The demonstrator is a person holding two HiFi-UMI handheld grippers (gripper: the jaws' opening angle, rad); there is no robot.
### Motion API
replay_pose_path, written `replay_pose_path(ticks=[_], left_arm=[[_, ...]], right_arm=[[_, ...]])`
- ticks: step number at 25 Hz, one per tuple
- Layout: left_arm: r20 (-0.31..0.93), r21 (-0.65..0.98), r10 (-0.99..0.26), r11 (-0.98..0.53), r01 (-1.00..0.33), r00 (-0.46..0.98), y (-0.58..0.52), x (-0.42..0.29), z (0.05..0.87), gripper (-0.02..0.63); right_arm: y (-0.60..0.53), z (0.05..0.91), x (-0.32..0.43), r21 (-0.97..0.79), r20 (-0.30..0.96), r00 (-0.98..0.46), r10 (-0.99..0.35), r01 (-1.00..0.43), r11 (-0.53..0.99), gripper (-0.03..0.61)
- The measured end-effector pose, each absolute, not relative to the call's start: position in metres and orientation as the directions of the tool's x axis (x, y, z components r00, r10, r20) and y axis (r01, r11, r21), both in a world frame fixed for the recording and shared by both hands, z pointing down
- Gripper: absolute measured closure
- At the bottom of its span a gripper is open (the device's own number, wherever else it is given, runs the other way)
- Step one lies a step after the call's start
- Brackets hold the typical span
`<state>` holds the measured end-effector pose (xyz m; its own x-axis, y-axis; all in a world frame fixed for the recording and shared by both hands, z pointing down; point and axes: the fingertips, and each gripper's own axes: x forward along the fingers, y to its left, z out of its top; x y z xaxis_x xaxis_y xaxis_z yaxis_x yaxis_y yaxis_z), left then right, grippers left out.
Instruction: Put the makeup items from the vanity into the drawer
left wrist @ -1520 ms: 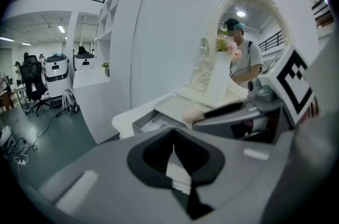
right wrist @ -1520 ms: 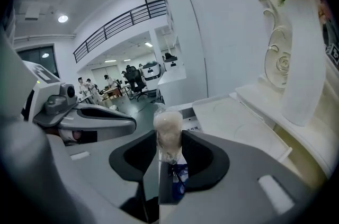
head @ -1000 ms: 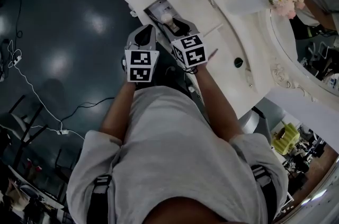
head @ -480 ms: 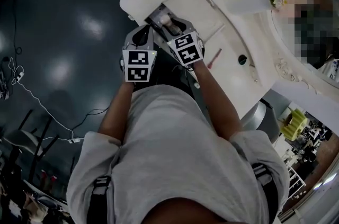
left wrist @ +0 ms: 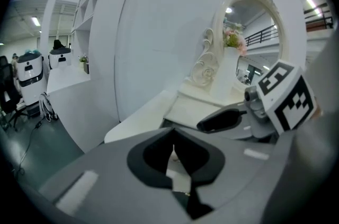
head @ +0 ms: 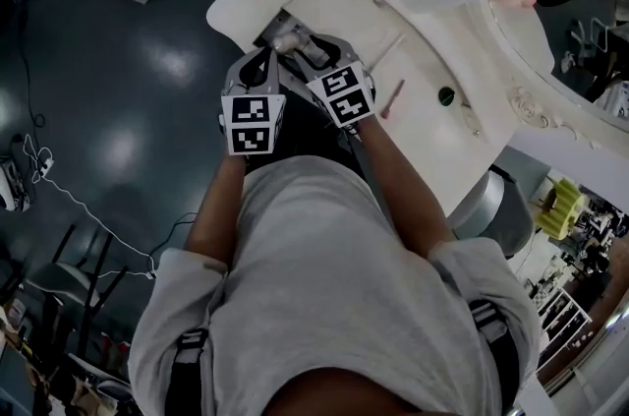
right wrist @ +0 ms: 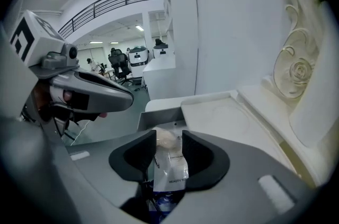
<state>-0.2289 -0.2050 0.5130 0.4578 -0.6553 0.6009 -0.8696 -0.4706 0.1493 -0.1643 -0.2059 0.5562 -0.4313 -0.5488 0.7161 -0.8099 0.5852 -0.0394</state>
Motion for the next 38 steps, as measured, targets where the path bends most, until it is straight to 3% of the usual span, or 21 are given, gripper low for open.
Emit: replay_pose_path(ticks=[5,17,26,38], left_arm=[[0.584,0.132,-0.648,-0.518,-0.845,0.488,-0.197,-0.195,0.503,0.611],[0.548,0.095,-0.532,-0.727,-0.680,0.645,-0.151,-0.065,0.484,0.611],[0.577,0.098,-0.431,-0.807,-0.583,0.694,-0.121,-0.009,0.496,0.611],[0.625,0.122,-0.270,-0.893,-0.433,0.733,-0.099,0.019,0.521,0.611]], right_arm=[[-0.196,0.528,-0.123,-0.065,0.624,-0.402,-0.670,-0.881,0.468,0.578],[-0.131,0.506,-0.003,-0.144,0.569,-0.248,-0.784,-0.969,0.202,0.579],[-0.087,0.527,0.053,-0.166,0.639,-0.143,-0.756,-0.985,0.046,0.580],[-0.054,0.572,0.072,-0.189,0.746,-0.024,-0.665,-0.966,-0.177,0.580]])
